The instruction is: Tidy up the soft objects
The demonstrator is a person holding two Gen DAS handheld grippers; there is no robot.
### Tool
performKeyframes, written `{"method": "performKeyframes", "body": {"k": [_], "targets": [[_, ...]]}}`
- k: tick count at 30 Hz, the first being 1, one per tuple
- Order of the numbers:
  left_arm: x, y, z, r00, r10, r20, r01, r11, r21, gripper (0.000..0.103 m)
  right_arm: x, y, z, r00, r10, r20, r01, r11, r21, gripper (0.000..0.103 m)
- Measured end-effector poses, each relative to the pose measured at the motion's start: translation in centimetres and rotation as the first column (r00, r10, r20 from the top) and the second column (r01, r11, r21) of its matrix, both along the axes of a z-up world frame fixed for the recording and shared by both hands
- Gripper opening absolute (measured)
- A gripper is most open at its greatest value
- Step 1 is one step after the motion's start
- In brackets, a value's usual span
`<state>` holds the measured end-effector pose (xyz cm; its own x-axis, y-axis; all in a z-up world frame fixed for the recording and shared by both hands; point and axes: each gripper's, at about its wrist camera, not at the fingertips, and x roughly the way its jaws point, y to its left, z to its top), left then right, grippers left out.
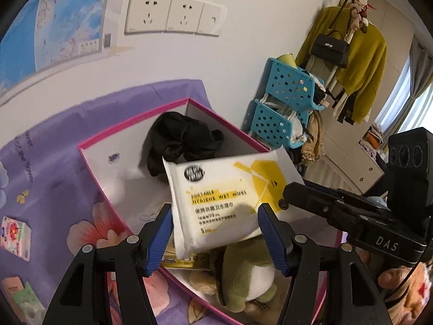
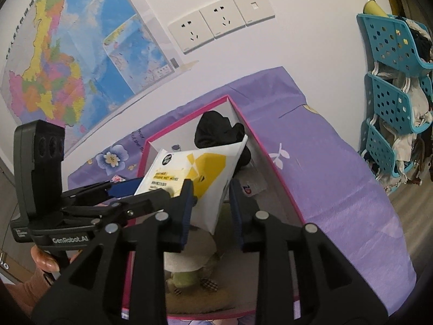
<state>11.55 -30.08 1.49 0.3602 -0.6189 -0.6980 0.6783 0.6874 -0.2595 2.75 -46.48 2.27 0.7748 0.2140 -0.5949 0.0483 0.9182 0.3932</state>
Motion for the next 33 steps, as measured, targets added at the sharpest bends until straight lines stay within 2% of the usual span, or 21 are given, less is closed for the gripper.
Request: {"method": "performKeyframes", "body": {"k": [5, 11, 14, 17, 22, 28, 33], "targets": [[-0.8, 0.6, 0.8, 0.999, 0.006, 0.035, -0.005, 1.000, -0.015, 0.064, -0.3, 0.4, 0.3, 1.000, -0.026, 0.002, 0.026, 0.999, -0.025, 0.034], [-2.9, 1.9, 2.3, 0.996, -0.012, 0.092, 0.017, 0.998, -0.053, 0.064, -1.6, 1.8, 1.8, 0.998, 0.021, 0.057, -0.018, 0.999, -0.050, 0.034], [-4.2, 2.9, 3.0, 0.995, -0.029, 0.091, 0.037, 0.995, -0.090, 0.064, -2.4, 3.1, 2.7, 0.993, 0.074, 0.096, -0.068, 0.996, -0.057, 0.035], [-6.1, 4.9, 4.1, 0.989, -0.032, 0.144, 0.050, 0.991, -0.121, 0.064, -3.5, 4.4, 3.7, 0.980, 0.137, 0.141, -0.132, 0.990, -0.041, 0.035], [-7.8, 10.1, 5.2, 0.984, 0.004, 0.179, 0.026, 0.985, -0.168, 0.064, -5.0, 6.9, 4.7, 0.934, 0.284, 0.219, -0.295, 0.955, 0.019, 0.035], [-7.4, 17.1, 4.3, 0.970, 0.159, 0.186, -0.135, 0.982, -0.134, 0.064, -5.1, 12.2, 3.8, 0.862, 0.456, 0.222, -0.473, 0.880, 0.029, 0.035], [-5.6, 23.2, 2.2, 0.936, 0.317, 0.152, -0.314, 0.948, -0.045, 0.064, -3.6, 17.5, 1.2, 0.812, 0.564, 0.151, -0.575, 0.817, 0.041, 0.035]]}}
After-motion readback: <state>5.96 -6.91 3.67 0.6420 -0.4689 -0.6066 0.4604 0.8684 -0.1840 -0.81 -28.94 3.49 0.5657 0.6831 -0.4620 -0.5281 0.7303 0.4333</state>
